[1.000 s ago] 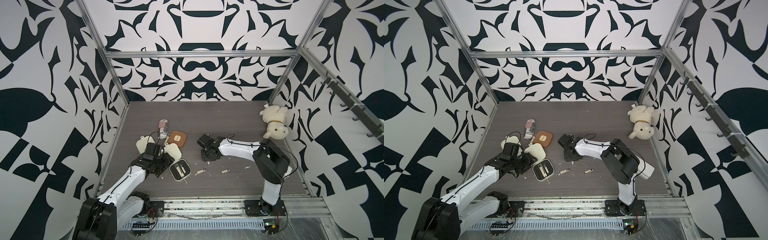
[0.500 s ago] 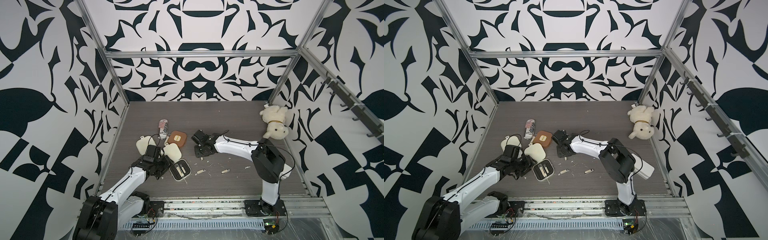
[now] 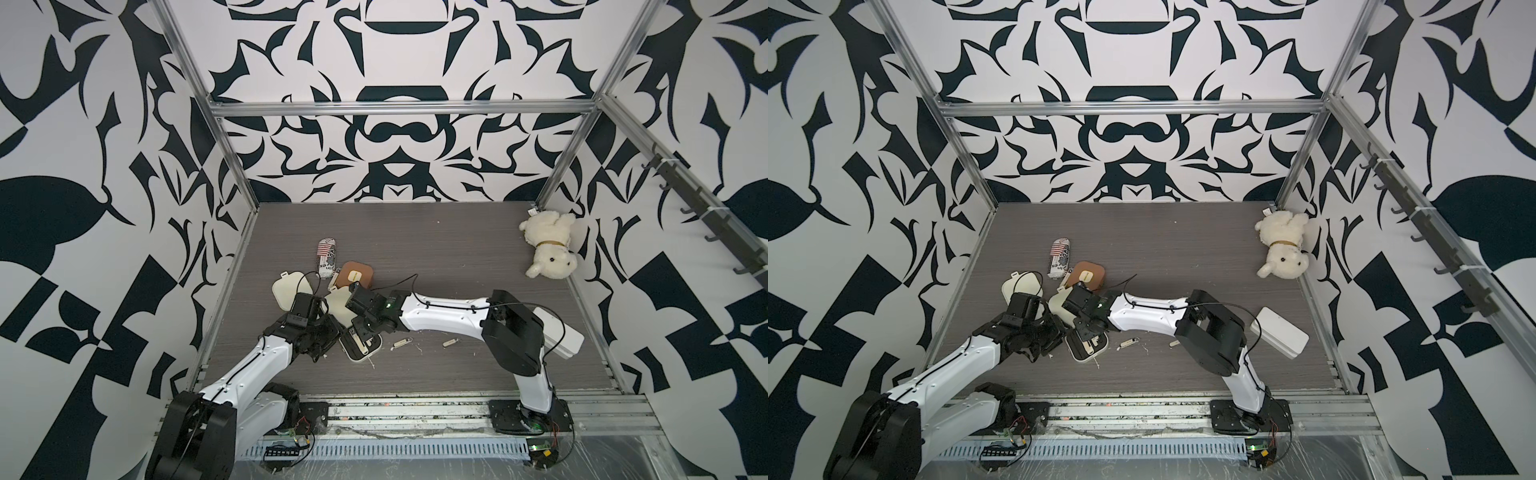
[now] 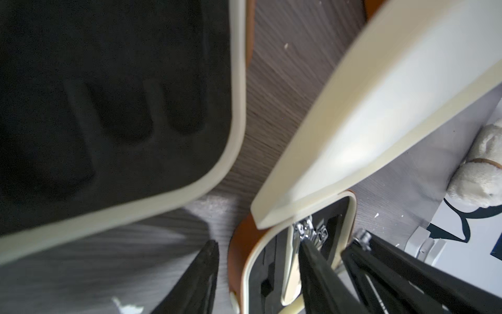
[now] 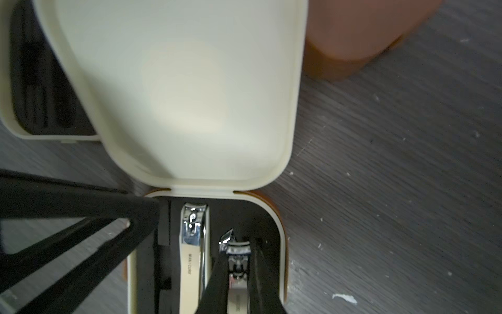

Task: Organize nail clipper sets
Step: Place the nail clipper in the storage box.

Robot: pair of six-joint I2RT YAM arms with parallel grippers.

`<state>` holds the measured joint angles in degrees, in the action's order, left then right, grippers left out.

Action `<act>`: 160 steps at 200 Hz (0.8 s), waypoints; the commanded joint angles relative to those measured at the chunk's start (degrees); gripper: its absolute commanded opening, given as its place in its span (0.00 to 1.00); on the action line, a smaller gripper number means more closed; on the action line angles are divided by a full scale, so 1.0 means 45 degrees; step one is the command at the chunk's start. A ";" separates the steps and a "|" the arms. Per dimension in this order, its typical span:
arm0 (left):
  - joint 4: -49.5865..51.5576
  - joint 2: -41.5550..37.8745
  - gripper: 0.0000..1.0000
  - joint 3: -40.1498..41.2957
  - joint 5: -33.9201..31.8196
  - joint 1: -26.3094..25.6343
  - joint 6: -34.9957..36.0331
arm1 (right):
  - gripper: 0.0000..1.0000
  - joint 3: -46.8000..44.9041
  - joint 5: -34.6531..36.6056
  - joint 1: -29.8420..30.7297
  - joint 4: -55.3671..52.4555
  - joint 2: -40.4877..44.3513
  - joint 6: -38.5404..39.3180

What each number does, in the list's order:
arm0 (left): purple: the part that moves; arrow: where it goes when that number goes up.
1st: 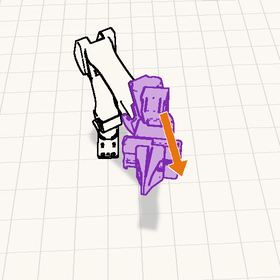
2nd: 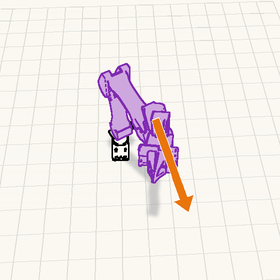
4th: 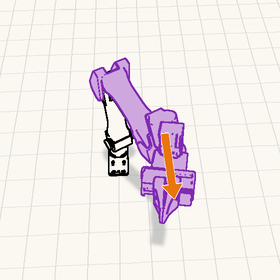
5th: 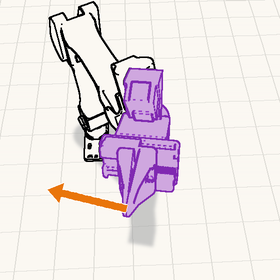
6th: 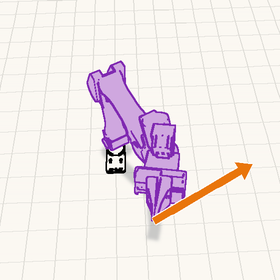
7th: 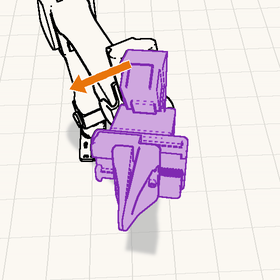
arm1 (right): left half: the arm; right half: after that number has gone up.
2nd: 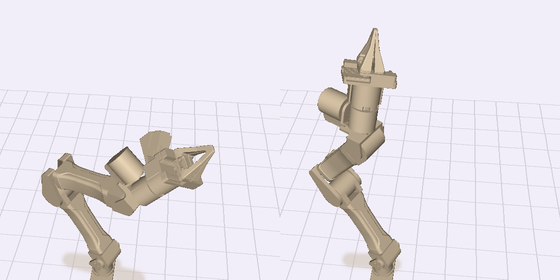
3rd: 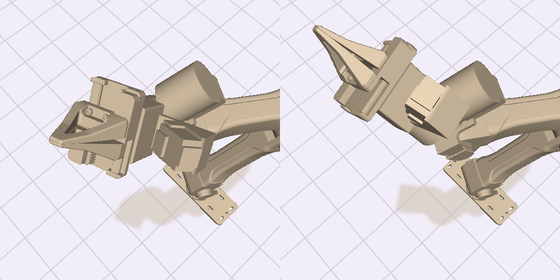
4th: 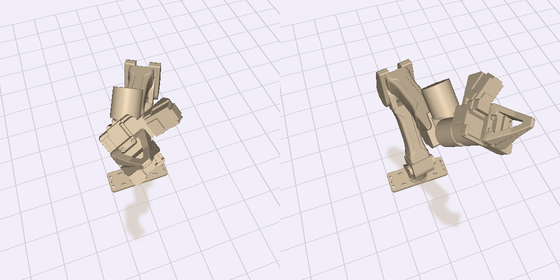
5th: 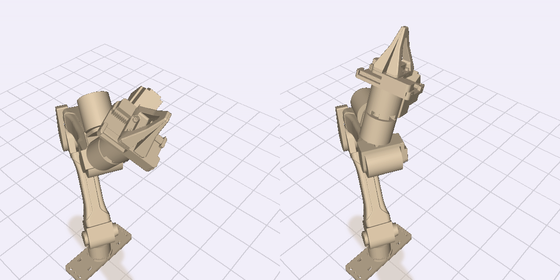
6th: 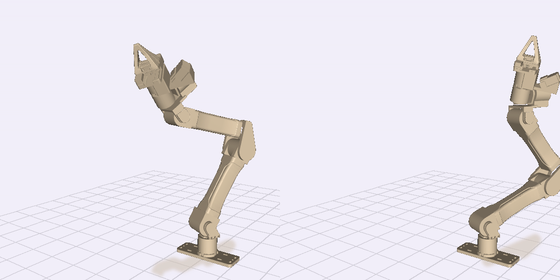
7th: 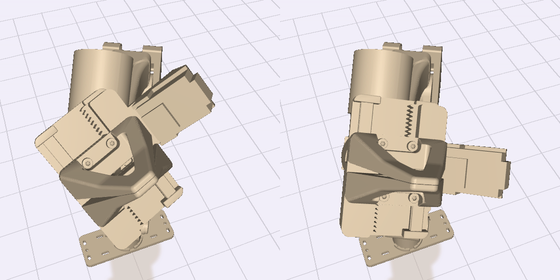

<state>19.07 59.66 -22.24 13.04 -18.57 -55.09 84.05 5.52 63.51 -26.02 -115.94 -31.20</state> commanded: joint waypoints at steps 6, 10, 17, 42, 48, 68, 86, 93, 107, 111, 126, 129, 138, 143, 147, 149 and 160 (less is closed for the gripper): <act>0.0096 -0.0021 0.51 0.0201 -0.0085 -0.0034 0.0031 | 0.09 0.0071 0.0258 -0.0092 0.0516 0.0332 0.0368; 0.0092 -0.0021 0.51 0.0224 -0.0090 -0.0034 0.0035 | 0.09 0.0012 0.0258 -0.0102 0.0598 0.0335 0.0404; 0.0093 -0.0021 0.51 0.0220 -0.0104 -0.0034 0.0035 | 0.09 -0.0071 0.0258 -0.0099 0.0706 0.0369 0.0434; 0.0100 -0.0020 0.50 0.0263 -0.0159 -0.0034 0.0016 | 0.09 -0.0281 0.0219 -0.0095 0.0956 0.0374 0.0507; 0.0099 -0.0021 0.50 0.0245 -0.0151 -0.0034 0.0015 | 0.09 -0.0317 0.0219 -0.0103 0.0977 0.0355 0.0508; 0.0111 0.0019 0.50 0.0221 -0.0173 -0.0034 0.0011 | 0.09 -0.0357 0.0161 -0.0108 0.1016 0.0315 0.0508; 0.0120 0.0031 0.50 0.0216 -0.0180 -0.0034 0.0016 | 0.09 -0.0410 0.0181 -0.0069 0.1017 0.0315 0.0502; 0.0134 0.0034 0.50 0.0216 -0.0173 -0.0034 0.0016 | 0.09 -0.0449 0.0202 -0.0061 0.1017 0.0349 0.0508; 0.0136 0.0030 0.50 0.0196 -0.0200 -0.0034 0.0015 | 0.09 -0.0474 0.0248 -0.0032 0.0981 0.0379 0.0508; 0.0144 0.0024 0.50 0.0196 -0.0202 -0.0034 0.0016 | 0.09 -0.0475 0.0254 -0.0030 0.0963 0.0392 0.0508; 0.0150 0.0038 0.50 0.0196 -0.0191 -0.0034 0.0006 | 0.09 -0.0494 0.0331 0.0028 0.0902 0.0410 0.0508; 0.0146 0.0043 0.50 0.0196 -0.0201 -0.0034 0.0015 | 0.09 -0.0485 0.0350 0.0028 0.0900 0.0413 0.0525; 0.0151 0.0036 0.50 0.0186 -0.0202 -0.0034 0.0016 | 0.09 -0.0515 0.0375 0.0049 0.0861 0.0412 0.0527; 0.0155 0.0035 0.50 0.0188 -0.0201 -0.0034 0.0011 | 0.09 -0.0504 0.0375 0.0065 0.0861 0.0412 0.0526; 0.0151 0.0025 0.50 0.0193 -0.0207 -0.0034 0.0015 | 0.09 -0.0513 0.0385 0.0075 0.0842 0.0413 0.0522; 0.0155 0.0024 0.50 0.0195 -0.0218 -0.0034 0.0016 | 0.09 -0.0514 0.0392 0.0094 0.0841 0.0413 0.0526; 0.0188 0.0016 0.50 0.0196 -0.0224 -0.0034 0.0016 | 0.09 -0.0503 0.0414 0.0111 0.0807 0.0413 0.0527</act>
<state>19.07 59.66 -22.06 12.80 -18.57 -55.11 81.89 6.00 63.40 -22.39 -116.33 -29.52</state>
